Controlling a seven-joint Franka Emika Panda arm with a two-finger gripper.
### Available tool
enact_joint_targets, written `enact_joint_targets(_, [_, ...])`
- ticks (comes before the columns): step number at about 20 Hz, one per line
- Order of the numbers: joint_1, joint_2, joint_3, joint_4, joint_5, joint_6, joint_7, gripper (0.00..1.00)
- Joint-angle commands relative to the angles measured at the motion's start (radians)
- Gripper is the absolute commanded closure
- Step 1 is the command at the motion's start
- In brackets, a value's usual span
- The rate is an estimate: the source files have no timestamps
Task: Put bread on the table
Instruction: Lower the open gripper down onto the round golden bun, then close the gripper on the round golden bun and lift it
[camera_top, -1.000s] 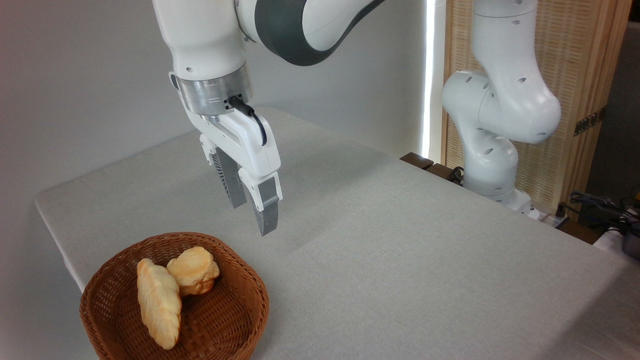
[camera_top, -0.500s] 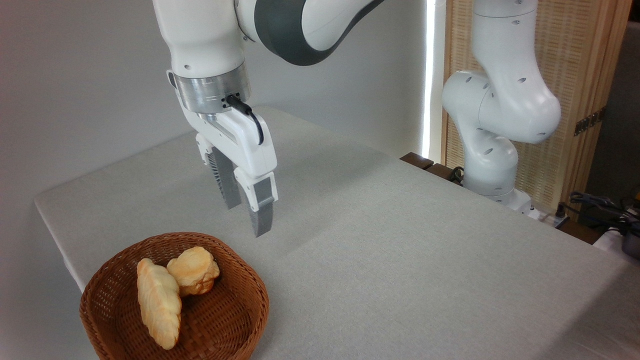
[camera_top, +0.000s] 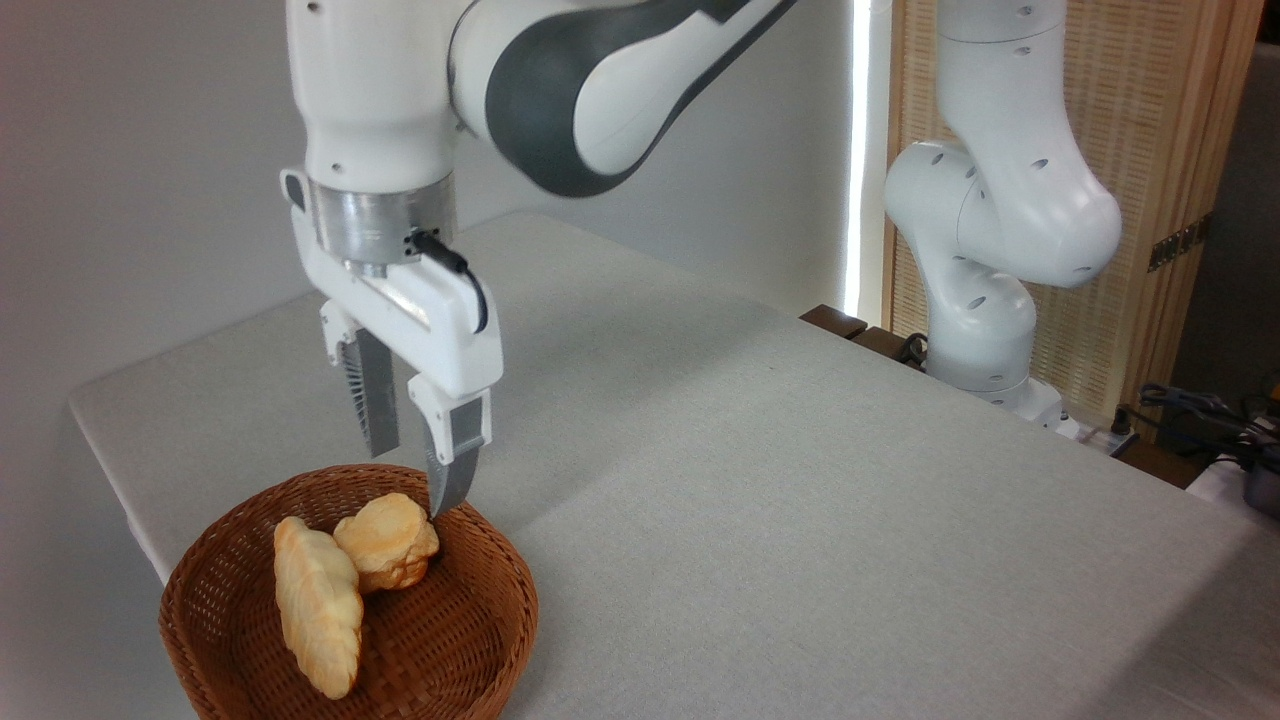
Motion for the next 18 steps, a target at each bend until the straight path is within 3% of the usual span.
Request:
enact_joint_targets(1, [-0.007,0.048,-0.030,0.001,-0.009,0.080,-0.048,0.00])
enact_joint_targets(10, [-0.007,0.113,-0.069,0.001,0.001,0.153,-0.036,0.00])
enact_joint_targets(13, [-0.009,0.128,-0.073,0.001,0.075,0.155,-0.039,0.00])
enact_joint_targets(18, [-0.009,0.148,-0.079,0.001,0.083,0.157,-0.036,0.00])
